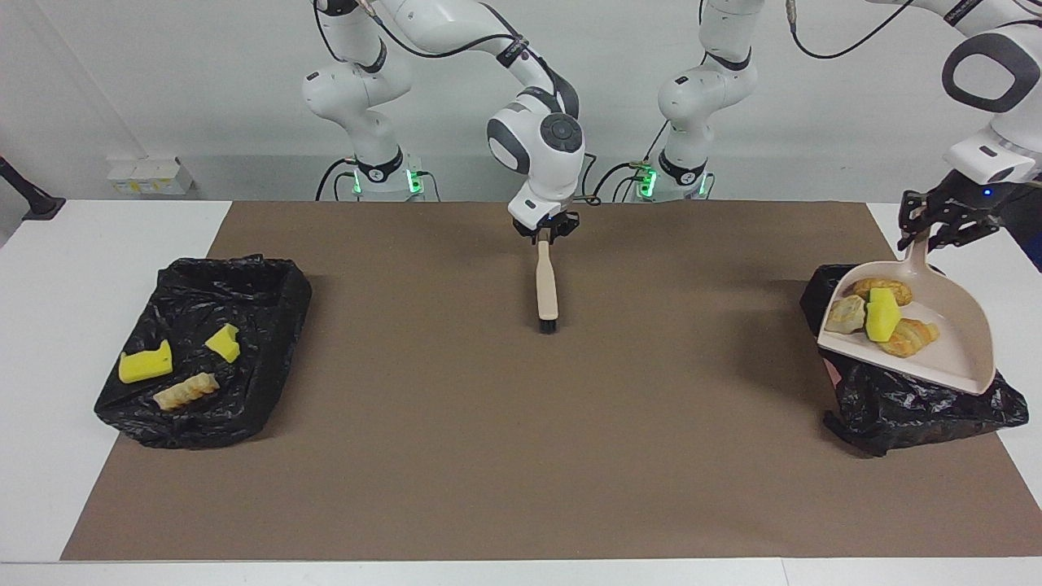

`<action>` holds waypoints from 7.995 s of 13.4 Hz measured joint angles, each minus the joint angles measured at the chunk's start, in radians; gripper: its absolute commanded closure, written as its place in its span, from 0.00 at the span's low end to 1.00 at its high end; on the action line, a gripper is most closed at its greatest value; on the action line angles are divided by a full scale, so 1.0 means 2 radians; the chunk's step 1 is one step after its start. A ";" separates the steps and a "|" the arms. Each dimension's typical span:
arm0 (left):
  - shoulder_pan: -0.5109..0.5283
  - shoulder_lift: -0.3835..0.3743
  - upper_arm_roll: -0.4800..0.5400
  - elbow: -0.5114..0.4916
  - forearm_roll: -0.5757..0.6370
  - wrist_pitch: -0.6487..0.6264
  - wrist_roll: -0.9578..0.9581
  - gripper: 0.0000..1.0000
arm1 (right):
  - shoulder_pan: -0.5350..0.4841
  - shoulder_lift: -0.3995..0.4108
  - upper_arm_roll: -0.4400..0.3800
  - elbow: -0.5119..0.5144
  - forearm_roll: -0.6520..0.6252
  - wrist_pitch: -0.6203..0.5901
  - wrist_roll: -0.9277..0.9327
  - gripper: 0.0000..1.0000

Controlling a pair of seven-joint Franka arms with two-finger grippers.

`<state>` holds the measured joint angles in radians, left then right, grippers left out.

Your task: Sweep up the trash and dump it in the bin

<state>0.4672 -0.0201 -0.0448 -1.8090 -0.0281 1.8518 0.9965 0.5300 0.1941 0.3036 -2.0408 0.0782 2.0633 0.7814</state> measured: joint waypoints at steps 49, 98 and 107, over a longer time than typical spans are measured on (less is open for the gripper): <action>-0.485 0.170 -0.033 0.015 -0.021 0.216 -0.709 1.00 | -0.323 -0.109 -0.109 0.223 -0.067 -0.265 -0.438 0.00; -0.263 -0.064 0.000 0.077 -0.005 -0.152 -0.503 0.00 | -0.323 -0.109 -0.109 0.223 -0.067 -0.265 -0.438 0.00; -0.263 -0.064 0.001 0.078 -0.005 -0.156 -0.503 0.00 | -0.323 -0.109 -0.109 0.223 -0.067 -0.265 -0.438 0.00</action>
<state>-0.0588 -0.1491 -0.0425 -1.6539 -0.0380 1.5404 -0.0086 -0.1161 -0.0234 0.0858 -1.5956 -0.0561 1.5330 -0.0938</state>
